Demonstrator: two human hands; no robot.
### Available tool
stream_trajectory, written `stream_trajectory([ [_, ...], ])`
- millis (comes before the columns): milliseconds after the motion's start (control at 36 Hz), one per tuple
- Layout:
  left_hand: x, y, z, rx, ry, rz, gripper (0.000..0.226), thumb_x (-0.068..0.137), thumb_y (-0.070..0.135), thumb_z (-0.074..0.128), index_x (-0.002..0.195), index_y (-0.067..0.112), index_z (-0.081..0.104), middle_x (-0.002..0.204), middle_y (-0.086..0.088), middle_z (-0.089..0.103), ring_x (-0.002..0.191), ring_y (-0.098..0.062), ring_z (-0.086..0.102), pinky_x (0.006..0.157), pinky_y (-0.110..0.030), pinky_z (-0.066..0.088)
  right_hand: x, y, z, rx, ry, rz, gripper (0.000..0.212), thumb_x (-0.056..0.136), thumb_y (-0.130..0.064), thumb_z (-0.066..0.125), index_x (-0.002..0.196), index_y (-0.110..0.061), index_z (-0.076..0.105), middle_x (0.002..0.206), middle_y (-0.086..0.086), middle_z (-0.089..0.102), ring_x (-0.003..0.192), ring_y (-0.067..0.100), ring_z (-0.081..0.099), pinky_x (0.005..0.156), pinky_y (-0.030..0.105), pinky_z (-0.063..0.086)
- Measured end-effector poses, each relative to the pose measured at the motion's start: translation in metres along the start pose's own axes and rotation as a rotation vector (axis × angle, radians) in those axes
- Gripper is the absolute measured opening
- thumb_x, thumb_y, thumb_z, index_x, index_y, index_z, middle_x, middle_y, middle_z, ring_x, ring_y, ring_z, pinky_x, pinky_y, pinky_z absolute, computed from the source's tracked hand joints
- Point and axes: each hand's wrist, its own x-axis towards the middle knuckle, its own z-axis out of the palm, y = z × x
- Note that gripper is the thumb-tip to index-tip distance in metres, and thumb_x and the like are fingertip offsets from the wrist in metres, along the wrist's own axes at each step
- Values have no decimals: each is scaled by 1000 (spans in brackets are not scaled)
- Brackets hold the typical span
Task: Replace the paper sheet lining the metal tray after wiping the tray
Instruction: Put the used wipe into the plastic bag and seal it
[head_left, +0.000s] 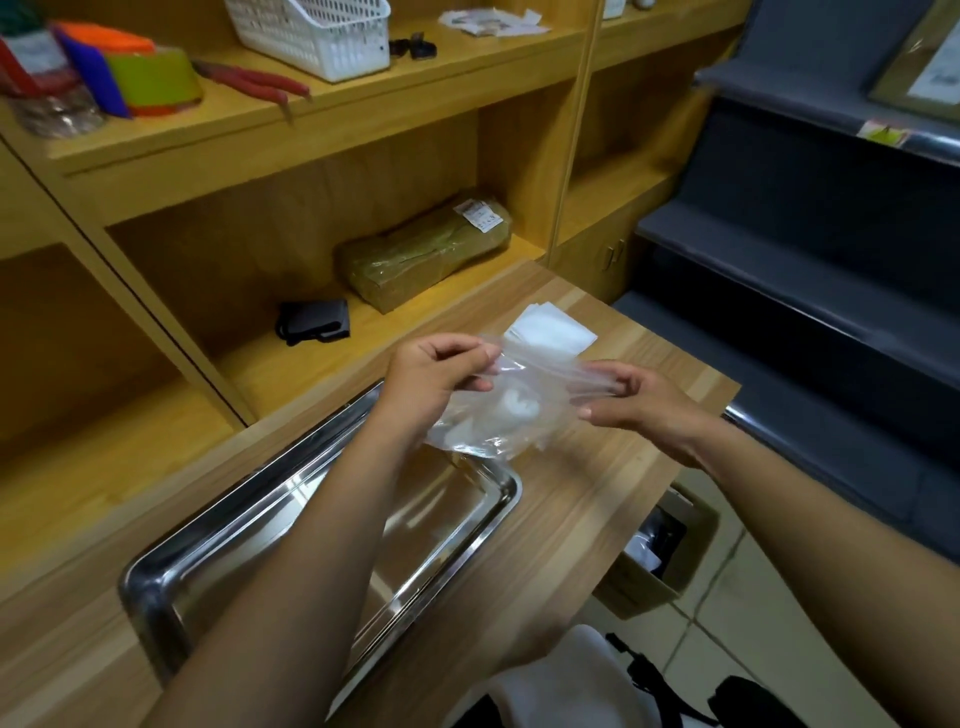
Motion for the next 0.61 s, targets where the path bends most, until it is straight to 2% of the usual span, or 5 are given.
stream_trajectory([
  [139, -12, 11, -9, -61, 20, -3, 6, 84, 0, 71, 89, 0, 74, 78, -16, 74, 60, -13, 68, 59, -19, 55, -2, 9, 33, -120, -80, -60, 54, 74, -4, 78, 121, -25, 66, 121, -7, 68, 109, 5, 63, 92, 23, 52],
  [250, -18, 12, -23, -97, 114, 12, 6, 82, 5, 74, 88, 4, 76, 79, -13, 75, 69, -17, 69, 62, -23, 55, 7, 3, 55, -171, 17, -125, 9, 83, -3, 72, 92, -2, 75, 96, 16, 74, 83, 18, 72, 76, 30, 59],
  [333, -23, 13, -43, -61, 227, 37, 11, 83, 7, 74, 92, 1, 75, 81, -11, 75, 73, -15, 69, 57, -20, 53, 10, -3, 59, -185, -47, -78, 22, 91, -11, 64, 99, 9, 71, 97, 25, 72, 88, 31, 73, 79, 36, 61],
  [444, -36, 14, -62, 25, 257, 41, 5, 84, 10, 73, 88, 8, 76, 76, -7, 75, 67, -17, 65, 59, -22, 54, 9, -13, 56, -233, -150, -81, 22, 87, -20, 69, 109, -14, 72, 106, 4, 75, 100, 20, 71, 90, 41, 56],
  [611, -52, 16, -67, 188, 220, 53, 4, 84, 10, 74, 88, 9, 77, 75, -7, 75, 69, -18, 66, 60, -24, 54, 13, -45, 73, -154, 125, -330, 44, 76, -24, 81, 118, -24, 68, 115, -3, 70, 110, 8, 64, 96, 32, 52],
])
